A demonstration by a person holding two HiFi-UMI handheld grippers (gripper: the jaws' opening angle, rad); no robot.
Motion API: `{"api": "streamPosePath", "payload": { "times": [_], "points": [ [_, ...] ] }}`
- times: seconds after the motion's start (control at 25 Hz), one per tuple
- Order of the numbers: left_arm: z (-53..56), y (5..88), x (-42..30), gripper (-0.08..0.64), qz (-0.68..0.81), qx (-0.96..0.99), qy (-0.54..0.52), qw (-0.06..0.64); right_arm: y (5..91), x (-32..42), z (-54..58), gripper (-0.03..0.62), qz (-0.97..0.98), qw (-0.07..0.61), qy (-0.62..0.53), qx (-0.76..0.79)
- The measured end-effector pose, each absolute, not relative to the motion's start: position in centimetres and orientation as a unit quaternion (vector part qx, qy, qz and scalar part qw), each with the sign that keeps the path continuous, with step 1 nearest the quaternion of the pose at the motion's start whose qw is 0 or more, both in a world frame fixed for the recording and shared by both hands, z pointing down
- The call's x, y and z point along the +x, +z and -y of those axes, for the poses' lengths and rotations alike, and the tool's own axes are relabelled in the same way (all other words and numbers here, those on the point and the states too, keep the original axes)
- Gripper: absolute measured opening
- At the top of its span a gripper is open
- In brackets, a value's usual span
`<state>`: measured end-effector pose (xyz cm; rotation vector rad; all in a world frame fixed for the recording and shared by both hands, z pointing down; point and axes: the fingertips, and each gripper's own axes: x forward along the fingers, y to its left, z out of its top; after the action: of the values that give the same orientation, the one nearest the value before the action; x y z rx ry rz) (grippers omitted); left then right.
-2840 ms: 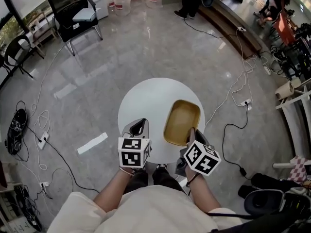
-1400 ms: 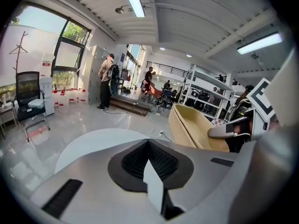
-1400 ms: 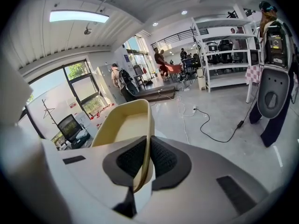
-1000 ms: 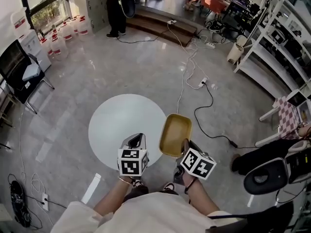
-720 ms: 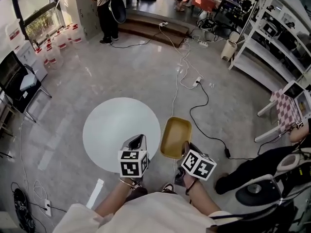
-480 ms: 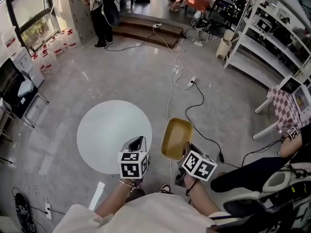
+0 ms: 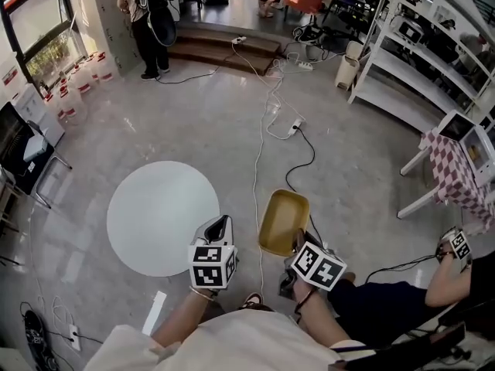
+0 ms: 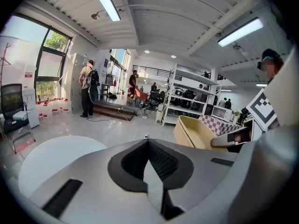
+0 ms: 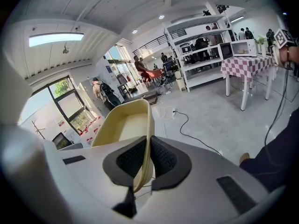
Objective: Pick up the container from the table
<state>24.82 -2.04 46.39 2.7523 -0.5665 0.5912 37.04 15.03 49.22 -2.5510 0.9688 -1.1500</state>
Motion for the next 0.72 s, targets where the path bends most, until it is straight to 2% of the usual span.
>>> {"api": "streamPosePath", "payload": {
  "times": [0.72],
  "points": [
    [1.7,46.4,27.4,0.015,0.147,0.959,0.214,0.115,49.4,38.0,-16.9,0.043,-0.285,0.112,-0.382,-0.872]
  ]
}}
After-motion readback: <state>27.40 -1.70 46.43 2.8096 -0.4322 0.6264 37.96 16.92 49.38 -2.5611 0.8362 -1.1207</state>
